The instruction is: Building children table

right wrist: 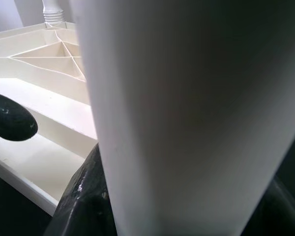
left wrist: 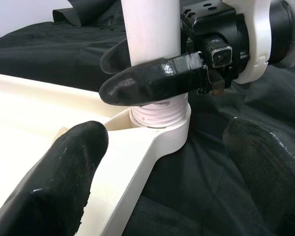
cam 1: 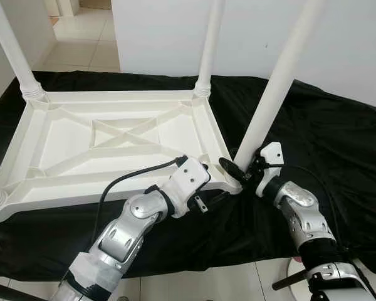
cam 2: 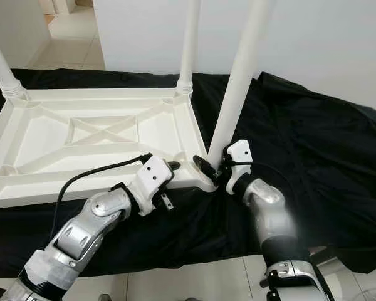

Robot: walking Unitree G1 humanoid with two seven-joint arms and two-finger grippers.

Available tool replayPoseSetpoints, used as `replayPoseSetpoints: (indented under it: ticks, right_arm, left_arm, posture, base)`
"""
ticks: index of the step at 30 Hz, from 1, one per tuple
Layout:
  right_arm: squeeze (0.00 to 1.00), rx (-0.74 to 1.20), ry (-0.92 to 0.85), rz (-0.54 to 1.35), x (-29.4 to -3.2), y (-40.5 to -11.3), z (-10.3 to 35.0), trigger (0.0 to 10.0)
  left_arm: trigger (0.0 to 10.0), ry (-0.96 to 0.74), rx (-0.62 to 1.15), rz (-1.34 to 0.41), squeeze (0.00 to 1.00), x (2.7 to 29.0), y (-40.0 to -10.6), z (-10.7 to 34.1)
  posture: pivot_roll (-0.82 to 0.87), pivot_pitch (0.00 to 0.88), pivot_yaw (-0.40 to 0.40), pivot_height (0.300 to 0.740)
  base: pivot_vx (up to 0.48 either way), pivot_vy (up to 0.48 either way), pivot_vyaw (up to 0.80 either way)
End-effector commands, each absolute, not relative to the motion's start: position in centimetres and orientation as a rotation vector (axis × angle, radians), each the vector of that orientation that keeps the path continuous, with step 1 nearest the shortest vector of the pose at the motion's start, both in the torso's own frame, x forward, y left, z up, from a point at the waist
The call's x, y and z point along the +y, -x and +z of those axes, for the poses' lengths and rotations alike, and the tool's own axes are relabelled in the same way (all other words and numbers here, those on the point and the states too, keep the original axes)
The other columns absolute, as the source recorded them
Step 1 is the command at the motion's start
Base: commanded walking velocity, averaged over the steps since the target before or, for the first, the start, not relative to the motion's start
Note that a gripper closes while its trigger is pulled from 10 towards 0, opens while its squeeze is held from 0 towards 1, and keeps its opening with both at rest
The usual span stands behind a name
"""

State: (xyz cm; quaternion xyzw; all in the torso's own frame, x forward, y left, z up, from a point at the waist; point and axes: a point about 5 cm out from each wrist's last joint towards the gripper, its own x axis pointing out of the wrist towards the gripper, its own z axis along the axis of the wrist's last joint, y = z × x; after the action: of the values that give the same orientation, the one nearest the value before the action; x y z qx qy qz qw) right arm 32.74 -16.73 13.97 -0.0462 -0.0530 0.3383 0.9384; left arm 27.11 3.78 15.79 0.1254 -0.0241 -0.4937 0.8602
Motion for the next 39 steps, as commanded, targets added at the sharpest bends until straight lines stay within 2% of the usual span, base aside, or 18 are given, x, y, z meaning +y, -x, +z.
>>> replayPoseSetpoints:
  ticks: [1,5,10,17,20,23,31,35,39]
  right_arm:
    - [0.00,-0.086,0.081,0.695,-16.7,-32.7,13.4,10.0]
    - [0.00,-0.098,0.026,0.623,-16.5,-32.5,13.5,10.0]
    - [0.00,-0.099,0.039,0.537,-16.3,-32.5,13.5,10.0]
    - [0.00,-0.072,0.064,0.411,-14.6,-31.7,13.0,10.0]
    - [0.00,-0.080,0.038,0.320,-14.2,-31.5,13.2,10.0]
    - [0.00,-0.054,-0.010,0.144,-14.4,-31.2,12.9,10.0]
    - [0.00,-0.063,-0.043,-0.060,-13.2,-30.2,12.5,10.0]
    - [0.00,-0.065,-0.056,-0.084,-12.7,-30.1,12.6,10.0]
    - [0.00,-0.119,-0.051,-0.014,-11.8,-29.9,13.7,10.0]
  left_arm:
    - [10.0,-0.280,-0.058,-1.029,0.00,3.7,-27.2,15.8]
    - [10.0,-0.287,-0.062,-1.035,0.00,3.6,-26.9,15.7]
    - [10.0,-0.286,-0.059,-1.037,0.00,3.6,-26.8,15.6]
    - [10.0,-0.290,-0.063,-1.040,0.00,3.5,-26.8,15.5]
    - [10.0,-0.292,-0.062,-1.041,0.00,3.6,-26.9,15.4]
    - [10.0,-0.292,-0.065,-1.043,0.00,3.6,-26.9,15.5]
    - [10.0,-0.293,-0.074,-1.042,0.00,3.4,-26.8,15.5]
    - [10.0,-0.290,-0.075,-1.041,0.00,3.3,-26.8,15.5]
    - [10.0,-0.280,-0.076,-1.045,0.00,3.2,-26.6,15.5]
  posture:
    - [-0.03,0.055,-0.074,0.740]
    - [-0.03,0.062,-0.067,0.740]
    - [-0.03,0.067,-0.064,0.740]
    - [-0.04,0.071,-0.057,0.740]
    - [-0.05,0.072,-0.055,0.740]
    - [-0.04,0.070,-0.056,0.740]
    - [-0.03,0.066,-0.073,0.740]
    - [-0.03,0.066,-0.073,0.740]
    - [-0.03,0.061,-0.081,0.740]
  base:
    - [0.000,0.000,0.00]
    - [0.000,0.000,0.00]
    - [0.000,0.000,0.00]
    - [0.000,0.000,0.00]
    - [0.000,0.000,0.00]
    - [0.000,0.000,0.00]
    - [0.000,0.000,0.00]
    - [0.000,0.000,0.00]
    - [0.000,0.000,0.00]
